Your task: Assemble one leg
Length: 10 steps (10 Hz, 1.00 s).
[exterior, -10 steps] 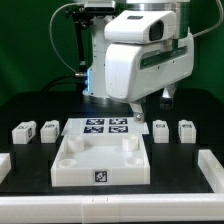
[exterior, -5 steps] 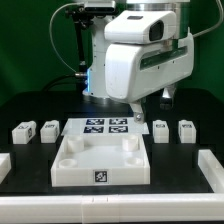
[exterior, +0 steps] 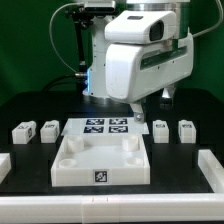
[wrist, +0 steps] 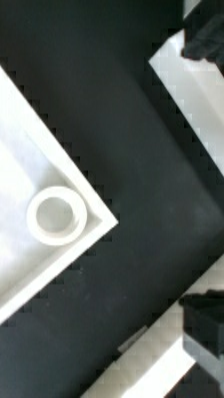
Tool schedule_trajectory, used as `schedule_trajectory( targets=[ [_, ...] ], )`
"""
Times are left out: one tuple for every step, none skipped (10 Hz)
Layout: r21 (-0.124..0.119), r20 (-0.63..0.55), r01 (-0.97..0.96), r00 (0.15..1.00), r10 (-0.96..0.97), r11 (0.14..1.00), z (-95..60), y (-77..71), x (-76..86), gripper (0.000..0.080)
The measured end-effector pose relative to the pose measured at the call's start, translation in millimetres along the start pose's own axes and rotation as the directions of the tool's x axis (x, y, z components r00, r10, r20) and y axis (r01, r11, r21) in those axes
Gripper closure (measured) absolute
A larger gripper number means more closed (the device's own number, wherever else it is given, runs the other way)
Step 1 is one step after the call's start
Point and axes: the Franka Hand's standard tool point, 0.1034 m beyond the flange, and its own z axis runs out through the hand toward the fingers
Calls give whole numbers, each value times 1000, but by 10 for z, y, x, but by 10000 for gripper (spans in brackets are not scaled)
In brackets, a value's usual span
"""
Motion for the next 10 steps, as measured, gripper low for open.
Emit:
schedule_trajectory(
  targets=[
    [-13,-12,26,1000,-26,1000,80,-103,-118,150],
    [-15,-7,122,992,-122,992,189,-306,-378,150],
    [-19,-6,288,958,-288,957,304,-455,-628,150],
    [-25,-10,402,915,-402,915,440,-574,-851,150],
    [-25,-10,509,861,-509,861,567,-658,-1062,150],
    [-33,-12,614,789,-615,789,667,-664,-1242,150],
    [-24,-18,641,767,-642,767,795,-644,-1381,150],
    [-5,-26,626,780,-626,780,928,-662,-1448,150],
    [11,-32,621,784,-620,784,1019,-694,-1488,150],
    [16,-34,619,785,-618,785,1048,-704,-1500,150]
  ],
)
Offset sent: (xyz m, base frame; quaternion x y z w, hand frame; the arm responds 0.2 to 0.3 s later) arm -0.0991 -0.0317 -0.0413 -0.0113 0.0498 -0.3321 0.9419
